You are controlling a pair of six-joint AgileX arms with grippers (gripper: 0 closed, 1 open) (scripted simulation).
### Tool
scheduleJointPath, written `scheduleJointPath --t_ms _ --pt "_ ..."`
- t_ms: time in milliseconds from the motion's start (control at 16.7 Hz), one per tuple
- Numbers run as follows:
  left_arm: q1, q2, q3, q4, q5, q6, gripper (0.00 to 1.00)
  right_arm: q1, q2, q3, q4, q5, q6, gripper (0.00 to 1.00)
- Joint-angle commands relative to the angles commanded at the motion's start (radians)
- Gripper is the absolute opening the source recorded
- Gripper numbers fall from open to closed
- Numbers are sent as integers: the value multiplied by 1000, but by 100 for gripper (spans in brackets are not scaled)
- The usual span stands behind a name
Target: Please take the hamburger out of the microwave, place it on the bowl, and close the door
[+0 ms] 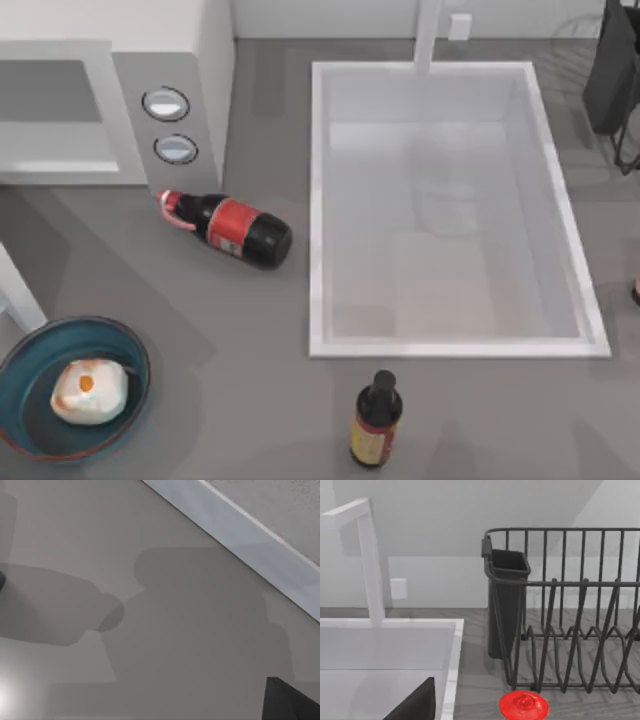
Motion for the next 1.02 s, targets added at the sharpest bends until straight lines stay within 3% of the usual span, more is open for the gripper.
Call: scheduleJointPath --t_ms 240,780,1020 --pt "-34 -7 -5 -1 -25 -32 0 0 0 0 0 0 0 100" --pt "-483 -148 -88 9 -320 -356 0 0 0 0 0 0 0 100" --pt "-535 -172 -102 11 -365 -405 0 0 0 0 0 0 0 100"
